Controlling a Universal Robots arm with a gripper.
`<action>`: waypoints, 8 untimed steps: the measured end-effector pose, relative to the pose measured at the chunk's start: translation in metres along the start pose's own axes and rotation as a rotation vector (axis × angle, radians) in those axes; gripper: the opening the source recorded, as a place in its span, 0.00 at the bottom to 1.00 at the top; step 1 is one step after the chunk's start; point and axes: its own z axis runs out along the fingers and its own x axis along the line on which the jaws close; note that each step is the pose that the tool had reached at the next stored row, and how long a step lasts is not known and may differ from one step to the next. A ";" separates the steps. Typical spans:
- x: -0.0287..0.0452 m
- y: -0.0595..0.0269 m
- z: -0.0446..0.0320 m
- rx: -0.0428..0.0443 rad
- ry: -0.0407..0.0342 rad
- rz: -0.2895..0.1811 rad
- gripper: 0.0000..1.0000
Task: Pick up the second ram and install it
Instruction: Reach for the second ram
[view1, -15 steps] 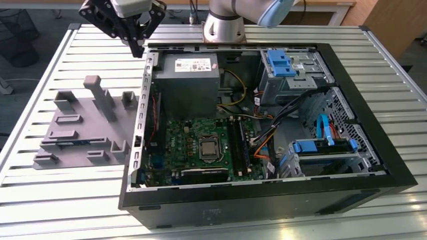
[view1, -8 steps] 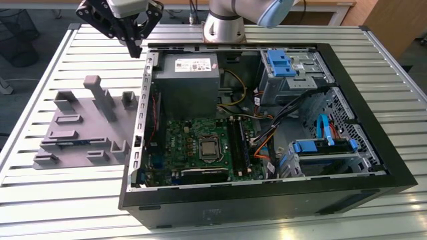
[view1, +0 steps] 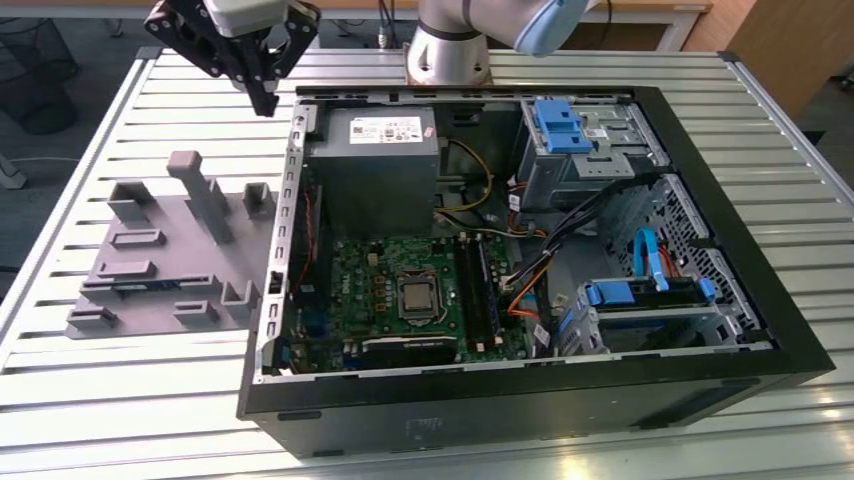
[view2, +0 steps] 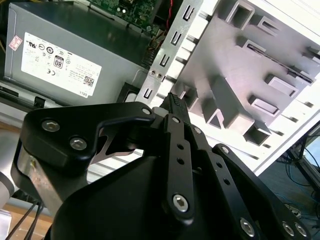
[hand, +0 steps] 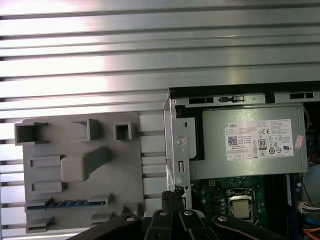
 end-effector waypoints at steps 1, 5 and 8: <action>0.0007 -0.0001 0.0001 -0.0001 0.0000 0.000 0.11; 0.0033 -0.0003 0.0002 -0.0001 -0.0001 0.000 0.11; 0.0052 -0.0004 0.0003 -0.0001 0.0000 0.000 0.11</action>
